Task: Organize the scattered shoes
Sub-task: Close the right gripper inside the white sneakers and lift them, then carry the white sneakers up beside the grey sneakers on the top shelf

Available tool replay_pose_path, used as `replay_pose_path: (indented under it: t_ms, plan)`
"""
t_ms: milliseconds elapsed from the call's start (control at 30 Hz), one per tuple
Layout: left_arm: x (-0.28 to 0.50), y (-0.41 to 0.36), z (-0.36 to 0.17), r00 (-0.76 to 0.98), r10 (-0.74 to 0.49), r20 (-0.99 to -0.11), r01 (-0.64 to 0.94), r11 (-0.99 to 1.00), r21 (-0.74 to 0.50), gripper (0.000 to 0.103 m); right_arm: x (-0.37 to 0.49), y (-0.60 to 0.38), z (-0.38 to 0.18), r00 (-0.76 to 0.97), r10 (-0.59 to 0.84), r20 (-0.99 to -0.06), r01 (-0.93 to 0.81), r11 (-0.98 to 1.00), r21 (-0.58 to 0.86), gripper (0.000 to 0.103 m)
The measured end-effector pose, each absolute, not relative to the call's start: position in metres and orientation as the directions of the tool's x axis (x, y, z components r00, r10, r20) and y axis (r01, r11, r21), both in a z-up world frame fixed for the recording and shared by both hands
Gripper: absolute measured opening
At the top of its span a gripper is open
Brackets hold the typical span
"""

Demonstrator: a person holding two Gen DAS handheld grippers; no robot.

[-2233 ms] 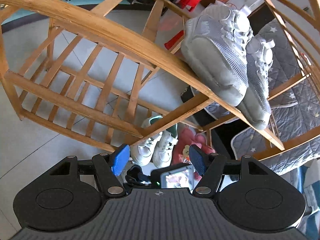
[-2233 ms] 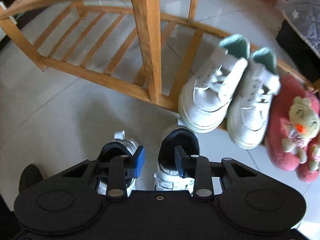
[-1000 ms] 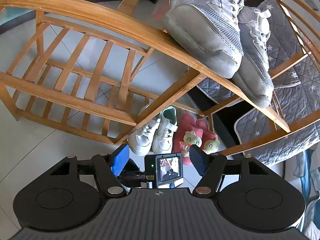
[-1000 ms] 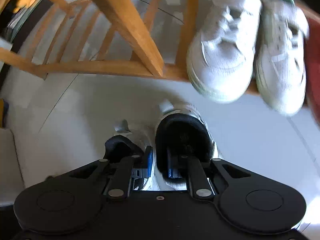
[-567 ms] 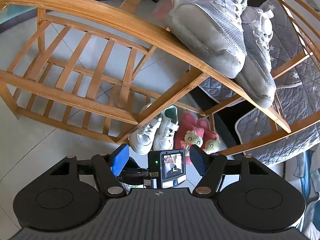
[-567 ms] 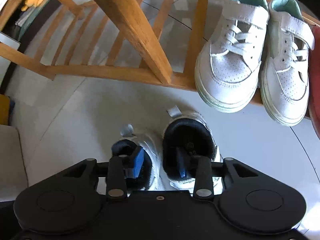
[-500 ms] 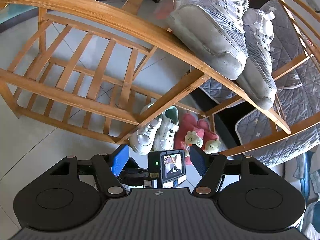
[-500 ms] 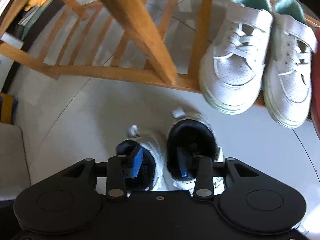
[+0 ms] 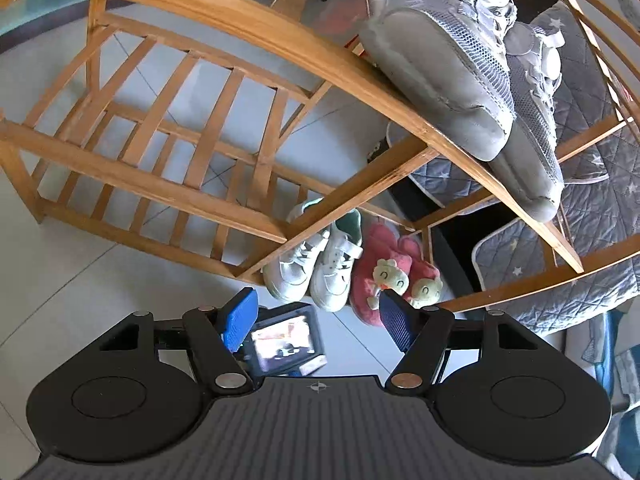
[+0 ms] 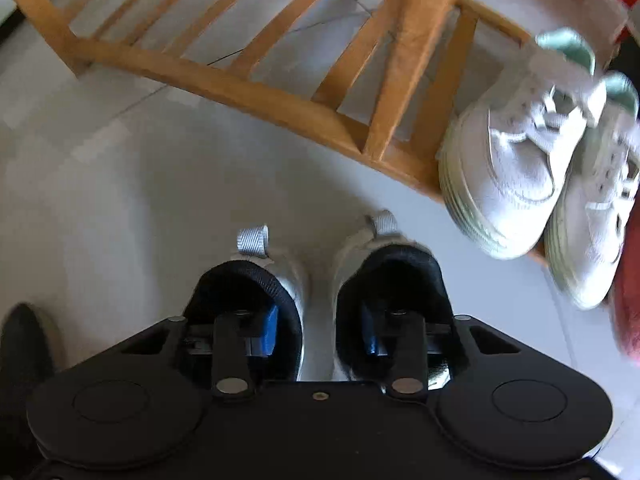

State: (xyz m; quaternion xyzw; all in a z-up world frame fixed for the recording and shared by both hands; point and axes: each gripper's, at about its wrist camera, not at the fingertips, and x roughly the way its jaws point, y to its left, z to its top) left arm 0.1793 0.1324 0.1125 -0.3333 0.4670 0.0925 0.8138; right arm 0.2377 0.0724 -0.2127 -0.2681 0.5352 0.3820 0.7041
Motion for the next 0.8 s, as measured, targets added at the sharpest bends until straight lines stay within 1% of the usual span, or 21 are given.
replay_pose_path:
  t_ms: [67,100,133,267,433,667,733,800]
  plan:
    - [0.179,0.133,0.113,0.547,-0.156,-0.823,-0.468,0.758,-0.455,0.068,0.238,0.072,-0.213,0.151,0.264,-0.953,-0.816,0.578,0.031,0.04]
    - [0.179,0.134,0.113,0.549,-0.156,-0.821,-0.471,0.754,-0.458,0.068,0.239,0.071,-0.213,0.153,0.268,-0.951,-0.812,0.583,0.034,0.035]
    - [0.178,0.136,0.114,0.552,-0.159,-0.819,-0.473,0.749,-0.464,0.068,0.239,0.068,-0.211,0.163,0.275,-0.948,-0.806,0.591,0.033,0.024]
    - [0.176,0.137,0.119,0.566,-0.152,-0.811,-0.479,0.739,-0.473,0.068,0.242,0.038,-0.201,0.209,0.345,-0.915,-0.725,0.682,0.091,0.023]
    - [0.173,0.138,0.123,0.576,-0.159,-0.802,-0.485,0.723,-0.491,0.068,0.234,0.0,-0.183,0.249,0.414,-0.876,-0.656,0.737,0.162,0.022]
    - [0.173,0.132,0.127,0.591,-0.175,-0.788,-0.474,0.714,-0.515,0.068,0.219,-0.034,-0.163,0.32,0.427,-0.846,-0.514,0.828,0.223,0.022]
    - [0.175,0.13,0.127,0.594,-0.178,-0.784,-0.471,0.714,-0.518,0.068,0.212,-0.031,-0.16,0.338,0.423,-0.84,-0.465,0.852,0.241,0.022]
    - [0.175,0.128,0.128,0.597,-0.182,-0.781,-0.464,0.716,-0.521,0.068,0.211,-0.044,-0.145,0.358,0.419,-0.834,-0.429,0.867,0.252,0.022]
